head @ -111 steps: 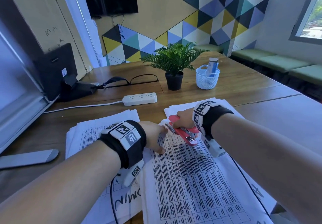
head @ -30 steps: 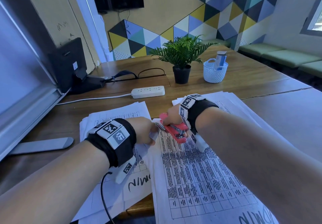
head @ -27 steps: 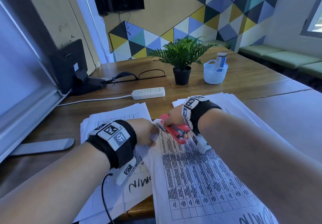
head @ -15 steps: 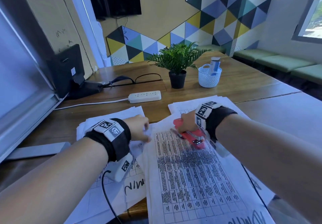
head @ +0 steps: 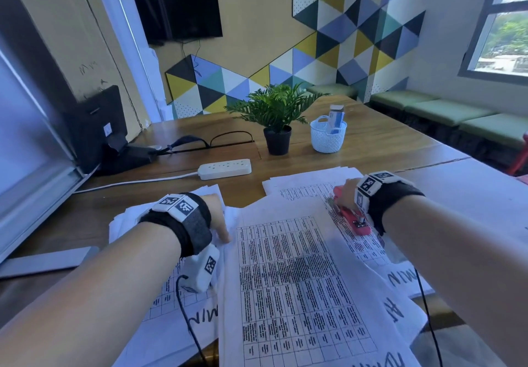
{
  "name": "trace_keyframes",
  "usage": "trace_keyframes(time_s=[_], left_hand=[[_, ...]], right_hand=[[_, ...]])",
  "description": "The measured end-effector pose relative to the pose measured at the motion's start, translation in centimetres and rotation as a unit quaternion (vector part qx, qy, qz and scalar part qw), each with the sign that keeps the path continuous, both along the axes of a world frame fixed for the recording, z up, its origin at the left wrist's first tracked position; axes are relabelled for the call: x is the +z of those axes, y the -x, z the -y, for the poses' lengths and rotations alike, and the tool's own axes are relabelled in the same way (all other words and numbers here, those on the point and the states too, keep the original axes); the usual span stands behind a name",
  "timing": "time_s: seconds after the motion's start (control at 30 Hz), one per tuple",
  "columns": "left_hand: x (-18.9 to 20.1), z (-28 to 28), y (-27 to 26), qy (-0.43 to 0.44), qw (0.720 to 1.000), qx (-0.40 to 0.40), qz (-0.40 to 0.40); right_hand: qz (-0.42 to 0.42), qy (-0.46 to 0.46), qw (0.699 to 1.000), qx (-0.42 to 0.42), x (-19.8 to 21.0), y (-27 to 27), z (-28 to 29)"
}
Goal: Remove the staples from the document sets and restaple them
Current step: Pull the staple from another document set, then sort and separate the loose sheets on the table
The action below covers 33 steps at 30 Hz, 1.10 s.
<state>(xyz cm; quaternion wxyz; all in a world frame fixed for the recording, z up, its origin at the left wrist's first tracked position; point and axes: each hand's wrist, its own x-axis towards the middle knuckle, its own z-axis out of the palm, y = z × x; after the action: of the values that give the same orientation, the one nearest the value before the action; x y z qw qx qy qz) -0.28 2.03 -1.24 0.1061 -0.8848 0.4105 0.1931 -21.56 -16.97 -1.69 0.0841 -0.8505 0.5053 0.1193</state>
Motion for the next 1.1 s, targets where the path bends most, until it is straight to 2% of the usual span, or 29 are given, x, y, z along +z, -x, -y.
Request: trace_keyframes(time_s=[0.07,0.13,0.2,0.23,0.27,0.33,0.37,0.43,0.5,0.57,0.63,0.7,0.83,0.93,0.97,1.0,1.07,1.1], left_hand=[[0.3,-0.1,0.2,0.008,1.0,-0.004,0.003],[1.1,-0.6,0.3,0.044,0.999,-0.016,0.014],[2.4,-1.2,-0.1,0.126,0.992,-0.023,0.008],[3.2,-1.9,-0.3,0.183,0.983,-0.026,-0.005],[4.2,-2.7,-0.5,0.242,0.97,-0.024,-0.021],[6.1,-4.3,-0.3,0.347,0.934,-0.023,-0.081],[6.8,-5.0,-0.2,0.387,0.914,-0.026,-0.121],[8.2,-6.2,0.5,0.435,0.884,-0.047,-0.167],[9.5,-7.2,0.8,0.443,0.88,-0.057,-0.16],[11.0,-7.8,1.1,0.443,0.885,-0.055,-0.13],[12.6,-8.2,1.4,0.499,0.854,-0.038,-0.143],[13.9,-8.1,2.0,0.546,0.823,-0.03,-0.154],[14.5,-6.9,3.2,0.515,0.852,-0.078,-0.044],[13.5,-6.1,3.4,0.513,0.855,-0.061,-0.039],[13.1,-5.9,3.5,0.52,0.852,-0.051,-0.041],[12.6,-5.8,3.4,0.531,0.845,-0.04,-0.037],[11.4,-5.3,3.0,0.559,0.828,-0.015,-0.041],[11.0,-5.2,3.0,0.567,0.822,-0.008,-0.052]], right_hand=[[0.014,0.049,0.999,0.005,-0.3,-0.2,0.3],[0.078,0.049,0.996,-0.01,1.0,0.0,-0.6],[0.166,-0.001,0.986,-0.015,2.4,0.3,-2.0],[0.236,-0.045,0.971,-0.018,2.8,0.4,-2.0],[0.314,-0.098,0.944,-0.035,3.0,0.5,-1.9],[0.456,-0.19,0.869,-0.027,3.3,0.5,-1.8],[0.505,-0.222,0.834,-0.008,3.5,0.5,-2.0],[0.554,-0.236,0.798,0.037,3.9,0.2,-2.0],[0.586,-0.214,0.781,0.043,5.1,-0.1,-2.6],[0.587,-0.169,0.79,0.059,6.9,-0.3,-3.5],[0.543,-0.104,0.827,0.107,9.0,-0.4,-4.6],[0.521,-0.053,0.841,0.132,10.6,-0.6,-5.2],[0.51,-0.019,0.843,0.17,13.2,-1.1,-6.5],[0.501,0.017,0.845,0.183,13.7,-1.7,-7.9],[0.508,0.06,0.841,0.179,13.6,-1.9,-8.2],[0.53,0.119,0.822,0.17,13.2,-2.2,-8.6],[0.602,0.22,0.755,0.14,12.2,-2.5,-9.2],[0.625,0.242,0.73,0.132,11.7,-2.7,-9.4]])
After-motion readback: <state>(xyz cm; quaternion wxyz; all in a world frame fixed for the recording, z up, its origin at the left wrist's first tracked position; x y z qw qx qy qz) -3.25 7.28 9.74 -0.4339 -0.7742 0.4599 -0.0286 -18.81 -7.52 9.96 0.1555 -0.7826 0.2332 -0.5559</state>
